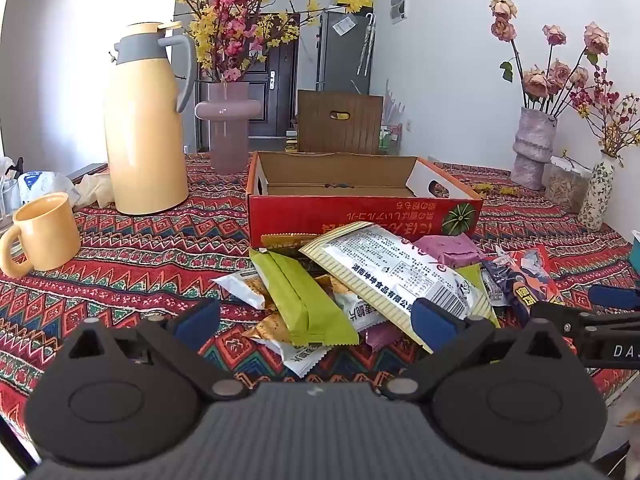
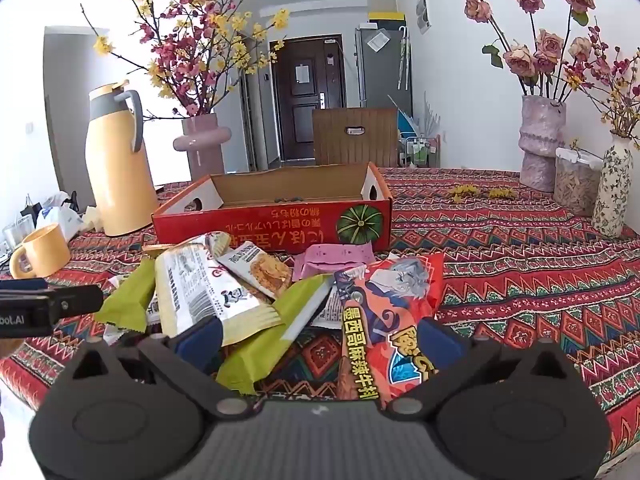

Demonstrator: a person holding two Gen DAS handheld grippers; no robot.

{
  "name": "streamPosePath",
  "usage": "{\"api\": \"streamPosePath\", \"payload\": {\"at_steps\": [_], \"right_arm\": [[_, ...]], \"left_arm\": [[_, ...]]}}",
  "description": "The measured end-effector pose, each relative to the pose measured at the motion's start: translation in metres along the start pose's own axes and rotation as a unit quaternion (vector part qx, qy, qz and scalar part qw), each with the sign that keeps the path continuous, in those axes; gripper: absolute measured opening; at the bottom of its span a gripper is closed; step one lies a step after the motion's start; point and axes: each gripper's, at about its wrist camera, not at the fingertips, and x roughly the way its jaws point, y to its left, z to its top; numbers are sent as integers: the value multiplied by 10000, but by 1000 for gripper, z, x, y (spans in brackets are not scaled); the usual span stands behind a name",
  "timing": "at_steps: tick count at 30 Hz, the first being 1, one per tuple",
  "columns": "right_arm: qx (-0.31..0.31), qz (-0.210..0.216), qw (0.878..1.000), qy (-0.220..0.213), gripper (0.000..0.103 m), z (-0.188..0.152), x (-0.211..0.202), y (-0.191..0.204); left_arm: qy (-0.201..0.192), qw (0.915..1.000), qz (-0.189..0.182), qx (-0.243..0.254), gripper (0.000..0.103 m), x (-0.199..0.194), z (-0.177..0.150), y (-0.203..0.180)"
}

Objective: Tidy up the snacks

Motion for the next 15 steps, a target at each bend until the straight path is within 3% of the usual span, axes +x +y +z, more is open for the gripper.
{"api": "streamPosePath", "payload": {"at_steps": [15], "right_arm": [[-4, -30, 10000, -15, 103, 0, -2, 0]], "left_arm": [[80, 9999, 71, -38, 103, -2, -4, 1]]}}
